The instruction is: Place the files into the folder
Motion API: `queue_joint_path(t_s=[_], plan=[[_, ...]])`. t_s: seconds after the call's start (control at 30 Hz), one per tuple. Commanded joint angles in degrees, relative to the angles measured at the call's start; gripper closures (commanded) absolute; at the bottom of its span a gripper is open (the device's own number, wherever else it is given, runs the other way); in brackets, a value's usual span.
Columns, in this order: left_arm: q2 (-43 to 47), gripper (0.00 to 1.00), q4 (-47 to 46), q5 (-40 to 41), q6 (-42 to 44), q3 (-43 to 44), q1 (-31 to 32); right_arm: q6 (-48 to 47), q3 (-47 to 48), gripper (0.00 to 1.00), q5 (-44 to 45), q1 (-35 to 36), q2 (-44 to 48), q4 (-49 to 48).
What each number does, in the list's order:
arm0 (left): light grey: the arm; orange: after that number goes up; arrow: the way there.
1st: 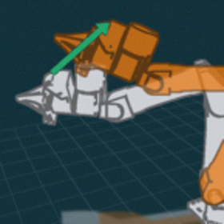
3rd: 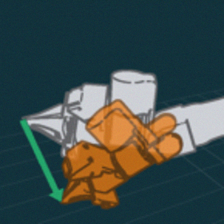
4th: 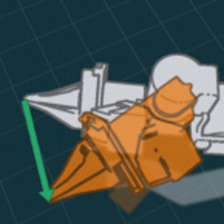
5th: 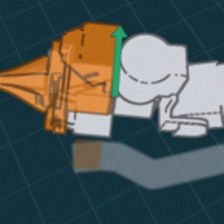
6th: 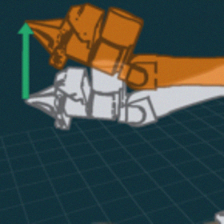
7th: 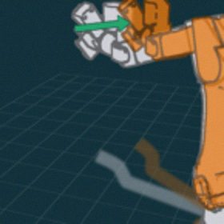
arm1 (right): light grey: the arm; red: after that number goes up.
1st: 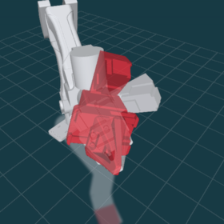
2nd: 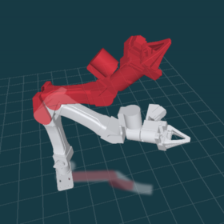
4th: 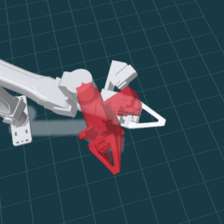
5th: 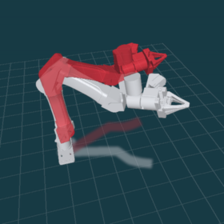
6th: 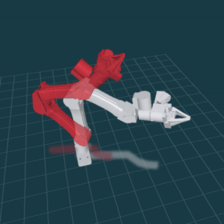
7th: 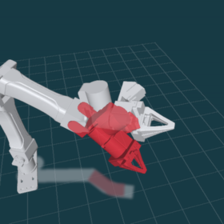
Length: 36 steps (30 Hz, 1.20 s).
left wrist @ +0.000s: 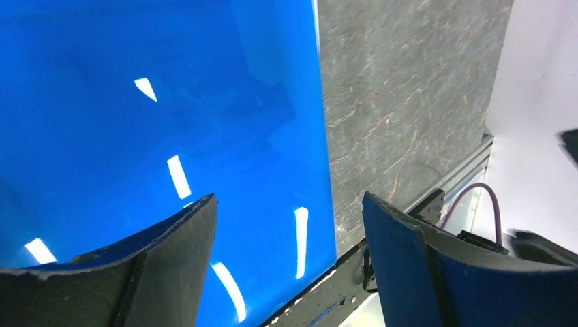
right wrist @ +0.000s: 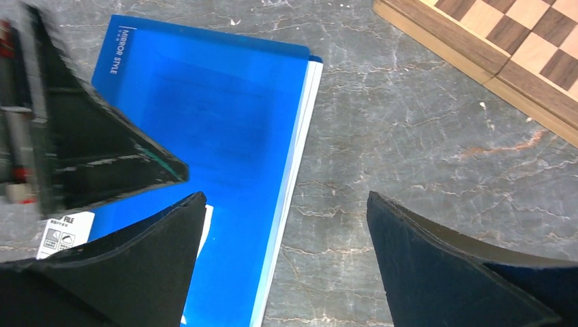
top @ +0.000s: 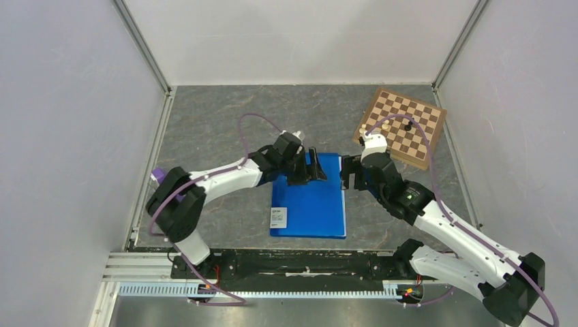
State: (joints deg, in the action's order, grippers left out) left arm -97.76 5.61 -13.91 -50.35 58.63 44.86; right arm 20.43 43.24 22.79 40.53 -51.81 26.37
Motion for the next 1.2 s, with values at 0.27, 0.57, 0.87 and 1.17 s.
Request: queue_joint_path(t_s=[0.27,0.57,0.87,1.17], plan=[[22.7,0.16,28.1,21.4,14.5,8.5,0.1,1.8,-0.7,0.09,-4.2,0.0,-1.0,-8.6],[31.8,0.16,31.9,30.9,13.9,4.4,0.0,2.5,-1.4,0.09,-5.5,0.0,-1.7,-11.7],[33.0,0.15,31.7,30.9,14.3,2.5,-0.1,2.2,-0.6,0.09,-6.4,-0.1,-2.6,-12.3],[32.5,0.15,31.8,31.9,13.7,2.6,-0.1,2.3,-0.4,0.09,-6.3,0.0,-2.2,-12.3]])
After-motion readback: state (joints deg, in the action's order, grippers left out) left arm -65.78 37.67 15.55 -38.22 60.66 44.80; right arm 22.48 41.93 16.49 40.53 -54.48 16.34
